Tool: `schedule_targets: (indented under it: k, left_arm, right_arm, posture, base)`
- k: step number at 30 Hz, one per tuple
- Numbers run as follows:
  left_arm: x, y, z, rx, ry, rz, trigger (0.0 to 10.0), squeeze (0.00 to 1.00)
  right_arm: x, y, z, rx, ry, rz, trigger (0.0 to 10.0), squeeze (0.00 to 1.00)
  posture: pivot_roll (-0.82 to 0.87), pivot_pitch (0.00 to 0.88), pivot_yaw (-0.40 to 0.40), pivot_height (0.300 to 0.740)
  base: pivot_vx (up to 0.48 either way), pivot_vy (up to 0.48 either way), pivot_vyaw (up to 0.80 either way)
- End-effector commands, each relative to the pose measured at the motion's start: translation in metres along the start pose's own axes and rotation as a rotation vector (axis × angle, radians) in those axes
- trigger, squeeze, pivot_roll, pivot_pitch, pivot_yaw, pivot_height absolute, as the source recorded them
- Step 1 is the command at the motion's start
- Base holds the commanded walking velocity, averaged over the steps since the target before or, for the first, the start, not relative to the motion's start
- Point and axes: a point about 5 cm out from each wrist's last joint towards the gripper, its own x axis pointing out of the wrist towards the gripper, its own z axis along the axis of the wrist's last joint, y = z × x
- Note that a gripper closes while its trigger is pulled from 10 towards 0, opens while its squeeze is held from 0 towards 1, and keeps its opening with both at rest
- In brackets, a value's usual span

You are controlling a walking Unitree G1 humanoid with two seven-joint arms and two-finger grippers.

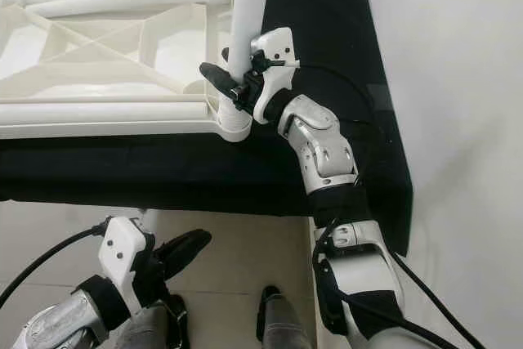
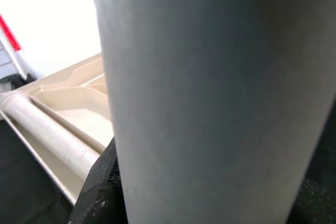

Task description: Building children table

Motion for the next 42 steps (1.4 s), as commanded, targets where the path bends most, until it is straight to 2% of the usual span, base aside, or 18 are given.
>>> schedule_targets:
  k: [1, 3, 4, 5, 6, 8, 9, 12, 19, 22, 27, 30, 31, 32, 38, 42]
  left_arm:
    - [-0.002, -0.004, -0.002, -0.025, 0.009, -0.012, 10.0, 0.0]
    - [-0.002, -0.004, -0.002, -0.025, 0.009, -0.012, 10.0, 0.0]
    - [-0.002, -0.004, -0.002, -0.025, 0.009, -0.013, 10.0, 0.0]
    - [-0.002, -0.004, -0.002, -0.025, 0.009, -0.013, 10.0, 0.0]
    - [-0.002, -0.004, -0.002, -0.025, 0.009, -0.013, 10.0, 0.0]
    - [-0.002, -0.004, -0.002, -0.025, 0.009, -0.013, 10.0, 0.0]
    - [-0.002, -0.004, -0.002, -0.025, 0.009, -0.013, 10.0, 0.0]
    - [-0.002, -0.004, -0.002, -0.024, 0.009, -0.012, 10.0, 0.0]
    - [-0.001, -0.004, -0.002, -0.024, 0.008, -0.012, 10.0, 0.0]
    - [-0.001, -0.004, -0.002, -0.025, 0.008, -0.012, 10.0, 0.0]
    - [-0.001, -0.004, -0.001, -0.026, 0.008, -0.013, 10.0, 0.0]
    - [-0.001, -0.004, -0.002, -0.026, 0.008, -0.013, 10.0, 0.0]
    - [-0.001, -0.004, -0.002, -0.026, 0.008, -0.013, 10.0, 0.0]
    - [-0.001, -0.004, -0.002, -0.026, 0.008, -0.013, 10.0, 0.0]
    - [-0.001, -0.004, -0.001, -0.026, 0.006, -0.012, 10.0, 0.0]
    - [-0.002, -0.004, -0.001, -0.025, 0.006, -0.011, 10.0, 0.0]
  right_arm:
    - [-0.023, 0.002, -0.078, 0.124, 0.291, -0.06, 10.0, 0.0]
    - [-0.023, 0.007, -0.076, 0.109, 0.257, -0.018, 10.0, 0.0]
    - [-0.024, 0.011, -0.072, 0.07, 0.212, 0.027, 10.0, 0.0]
    - [-0.025, 0.017, -0.065, -0.043, 0.141, 0.118, 10.0, 0.0]
    - [-0.025, 0.017, -0.065, -0.043, 0.141, 0.118, 10.0, 0.0]
    - [-0.026, 0.02, -0.063, -0.103, 0.116, 0.15, 10.0, 0.0]
    - [-0.026, 0.02, -0.063, -0.103, 0.116, 0.15, 10.0, 0.0]
    - [-0.028, 0.026, -0.064, -0.211, 0.121, 0.214, 10.0, 0.0]
    - [-0.03, 0.027, -0.071, -0.297, 0.206, 0.267, 10.0, 0.0]
    - [-0.031, 0.024, -0.071, -0.294, 0.233, 0.261, 10.0, 0.0]
    - [-0.021, 0.012, -0.058, -0.123, 0.264, 0.204, 10.0, 0.0]
    - [-0.018, 0.005, -0.058, -0.026, 0.306, 0.147, 10.0, 0.0]
    - [-0.018, 0.005, -0.058, -0.026, 0.306, 0.147, 10.0, 0.0]
    - [-0.018, 0.0, -0.061, 0.028, 0.336, 0.107, 10.0, 0.0]
    - [-0.023, -0.002, -0.076, 0.093, 0.376, 0.065, 10.0, 0.0]
    - [-0.026, 0.0, -0.081, 0.086, 0.384, 0.052, 10.0, 0.0]
  posture:
    - [0.1, 0.362, -0.029, 0.74]
    - [0.1, 0.363, -0.028, 0.74]
    - [0.1, 0.362, -0.028, 0.74]
    - [0.1, 0.361, -0.029, 0.74]
    - [0.1, 0.361, -0.029, 0.74]
    - [0.1, 0.36, -0.03, 0.74]
    - [0.1, 0.36, -0.03, 0.74]
    - [0.1, 0.362, -0.031, 0.74]
    - [0.1, 0.363, -0.032, 0.74]
    - [0.1, 0.363, -0.033, 0.74]
    - [0.1, 0.363, -0.033, 0.74]
    - [0.1, 0.361, -0.033, 0.74]
    - [0.1, 0.361, -0.033, 0.74]
    - [0.1, 0.363, -0.034, 0.74]
    - [0.1, 0.364, -0.035, 0.74]
    - [0.1, 0.366, -0.033, 0.74]
  base:
    - [0.0, 0.0, 0.0]
    - [0.0, 0.0, 0.0]
    - [0.0, 0.0, 0.0]
    - [0.0, 0.0, 0.0]
    - [0.0, 0.0, 0.0]
    - [0.0, 0.0, 0.0]
    - [0.0, 0.0, 0.0]
    - [0.0, 0.0, 0.0]
    - [0.0, 0.0, 0.0]
    - [0.0, 0.0, 0.0]
    - [0.0, 0.0, 0.0]
    - [0.0, 0.0, 0.0]
    - [0.0, 0.0, 0.0]
    - [0.0, 0.0, 0.0]
    - [0.0, 0.0, 0.0]
    - [0.0, 0.0, 0.0]
